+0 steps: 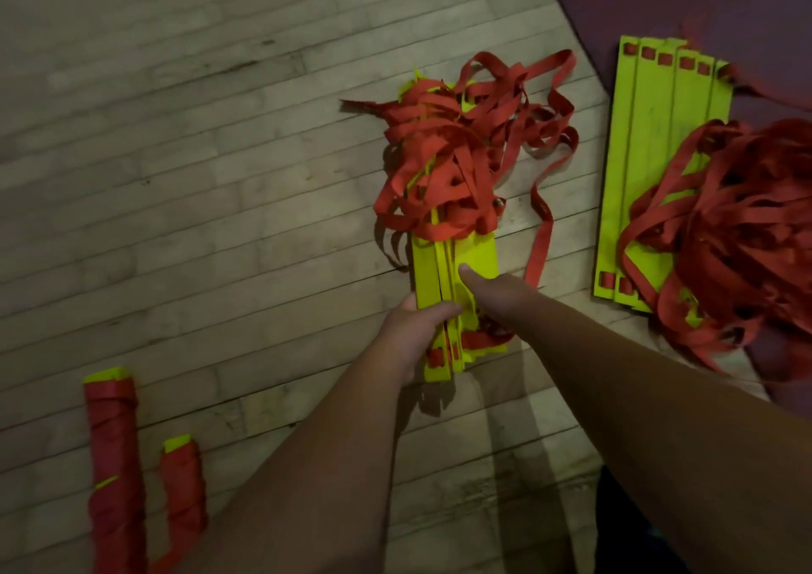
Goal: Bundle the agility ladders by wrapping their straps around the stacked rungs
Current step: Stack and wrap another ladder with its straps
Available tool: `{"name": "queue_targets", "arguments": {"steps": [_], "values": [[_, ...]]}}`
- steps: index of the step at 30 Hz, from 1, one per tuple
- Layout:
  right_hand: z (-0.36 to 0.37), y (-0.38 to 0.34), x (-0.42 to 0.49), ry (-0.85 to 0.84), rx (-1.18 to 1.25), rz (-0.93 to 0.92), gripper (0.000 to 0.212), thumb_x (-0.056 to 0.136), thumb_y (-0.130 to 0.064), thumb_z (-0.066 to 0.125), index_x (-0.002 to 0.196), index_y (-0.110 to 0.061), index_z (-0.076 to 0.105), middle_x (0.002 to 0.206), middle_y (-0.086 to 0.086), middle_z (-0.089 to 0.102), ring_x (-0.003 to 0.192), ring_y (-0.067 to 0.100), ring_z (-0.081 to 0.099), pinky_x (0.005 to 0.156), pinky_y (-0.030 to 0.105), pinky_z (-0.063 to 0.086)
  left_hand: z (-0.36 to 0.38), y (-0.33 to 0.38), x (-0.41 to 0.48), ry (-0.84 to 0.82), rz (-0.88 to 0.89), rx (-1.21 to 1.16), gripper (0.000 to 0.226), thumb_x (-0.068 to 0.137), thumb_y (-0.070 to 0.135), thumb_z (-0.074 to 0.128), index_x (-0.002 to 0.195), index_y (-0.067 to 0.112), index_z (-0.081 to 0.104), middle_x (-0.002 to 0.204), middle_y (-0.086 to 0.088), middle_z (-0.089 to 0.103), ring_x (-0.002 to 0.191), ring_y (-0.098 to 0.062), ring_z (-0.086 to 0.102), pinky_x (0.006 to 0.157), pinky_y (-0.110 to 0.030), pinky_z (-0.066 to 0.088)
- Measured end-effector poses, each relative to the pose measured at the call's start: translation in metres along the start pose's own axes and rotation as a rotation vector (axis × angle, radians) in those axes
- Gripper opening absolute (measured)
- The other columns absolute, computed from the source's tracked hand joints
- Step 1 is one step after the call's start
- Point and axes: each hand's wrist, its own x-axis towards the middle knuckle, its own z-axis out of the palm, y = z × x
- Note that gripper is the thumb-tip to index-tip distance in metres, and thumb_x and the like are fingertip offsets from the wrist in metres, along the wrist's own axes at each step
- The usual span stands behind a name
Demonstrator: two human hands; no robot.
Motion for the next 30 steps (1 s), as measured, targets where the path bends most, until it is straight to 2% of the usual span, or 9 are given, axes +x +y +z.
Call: {"name": "queue_targets", "arguments": {"steps": [3, 6, 10, 15, 18, 23, 25, 27, 30], "values": [[0.003, -0.006, -0.014, -0.017, 0.054, 0.002, 0.097, 0.094, -0.086, 0.044, 0.127, 0.002, 0.067, 0.124, 0.023, 0.069, 0.112, 0.040, 0.069, 0.087, 0.038, 0.055, -0.006, 0.009, -0.016, -0.055, -0.030, -0.057, 0.033, 0.093, 0.013, 0.077, 0.126, 0.020, 0.074, 0.111, -0.022, 0.080, 0.097, -0.040, 0.079, 0.079, -0.064, 0.065], [0.009, -0.007, -0.015, -0.079, 0.302, 0.025, 0.122, 0.065, -0.106, 0.043, 0.137, -0.009, 0.067, 0.129, 0.019, 0.071, 0.112, 0.037, 0.071, 0.101, 0.051, 0.058, -0.014, 0.022, -0.036, -0.093, -0.013, -0.059, 0.032, 0.097, 0.010, 0.071, 0.128, 0.017, 0.070, 0.103, -0.022, 0.078, 0.081, -0.034, 0.078, 0.063, -0.048, 0.064], [0.010, -0.023, -0.046, -0.270, 0.638, 0.019, 0.083, 0.094, -0.088, 0.041, 0.137, -0.022, 0.066, 0.121, 0.017, 0.073, 0.108, 0.036, 0.072, 0.085, 0.047, 0.061, -0.022, 0.033, -0.060, -0.066, 0.035, 0.046, 0.033, 0.093, 0.011, 0.073, 0.123, 0.025, 0.071, 0.103, -0.020, 0.079, 0.088, -0.038, 0.078, 0.072, -0.054, 0.067], [0.009, -0.046, -0.078, -0.395, 0.694, -0.080, 0.096, 0.070, -0.097, 0.066, 0.132, -0.024, 0.072, 0.123, 0.008, 0.078, 0.113, 0.031, 0.076, 0.103, 0.056, 0.058, -0.019, 0.042, -0.092, 0.114, 0.201, 0.251, 0.033, 0.076, 0.025, 0.079, 0.109, 0.030, 0.076, 0.091, 0.001, 0.081, 0.088, -0.023, 0.079, 0.083, -0.045, 0.066], [0.008, -0.064, -0.107, -0.394, 0.760, -0.157, 0.055, 0.094, -0.068, 0.068, 0.111, -0.016, 0.074, 0.099, 0.008, 0.079, 0.089, 0.024, 0.078, 0.083, 0.038, 0.065, -0.012, 0.052, -0.120, 0.190, 0.321, 0.342, 0.037, 0.078, 0.022, 0.078, 0.113, 0.033, 0.074, 0.091, 0.007, 0.079, 0.085, -0.014, 0.076, 0.076, -0.032, 0.061], [0.002, -0.093, -0.161, -0.339, 0.722, -0.246, 0.046, 0.096, -0.060, 0.071, 0.109, -0.016, 0.075, 0.087, 0.007, 0.078, 0.078, 0.024, 0.077, 0.075, 0.034, 0.062, -0.010, 0.070, -0.167, 0.323, 0.453, 0.444, 0.036, 0.078, 0.025, 0.075, 0.113, 0.030, 0.072, 0.090, 0.007, 0.076, 0.084, -0.017, 0.073, 0.074, -0.034, 0.059], [-0.004, -0.107, -0.184, -0.315, 0.635, -0.240, 0.051, 0.087, -0.065, 0.079, 0.103, -0.017, 0.076, 0.088, 0.008, 0.077, 0.085, 0.026, 0.076, 0.093, 0.043, 0.062, -0.011, 0.074, -0.185, 0.368, 0.484, 0.471, 0.036, 0.077, 0.026, 0.077, 0.112, 0.032, 0.071, 0.092, 0.005, 0.076, 0.086, -0.022, 0.073, 0.076, -0.036, 0.059], [-0.010, -0.121, -0.208, -0.324, 0.570, -0.238, 0.073, 0.070, -0.069, 0.089, 0.115, -0.013, 0.078, 0.099, 0.011, 0.076, 0.094, 0.029, 0.076, 0.105, 0.049, 0.057, -0.011, 0.077, -0.206, 0.411, 0.538, 0.502, 0.037, 0.077, 0.030, 0.077, 0.113, 0.036, 0.069, 0.093, 0.005, 0.076, 0.087, -0.024, 0.073, 0.077, -0.040, 0.061], [-0.019, -0.141, -0.230, -0.285, 0.473, -0.243, 0.091, 0.053, -0.064, 0.087, 0.126, -0.011, 0.074, 0.102, 0.013, 0.073, 0.094, 0.031, 0.073, 0.097, 0.049, 0.059, -0.009, 0.084, -0.234, 0.493, 0.611, 0.573, 0.034, 0.081, 0.035, 0.070, 0.115, 0.036, 0.067, 0.097, 0.003, 0.070, 0.089, -0.028, 0.072, 0.077, -0.047, 0.063]]}}
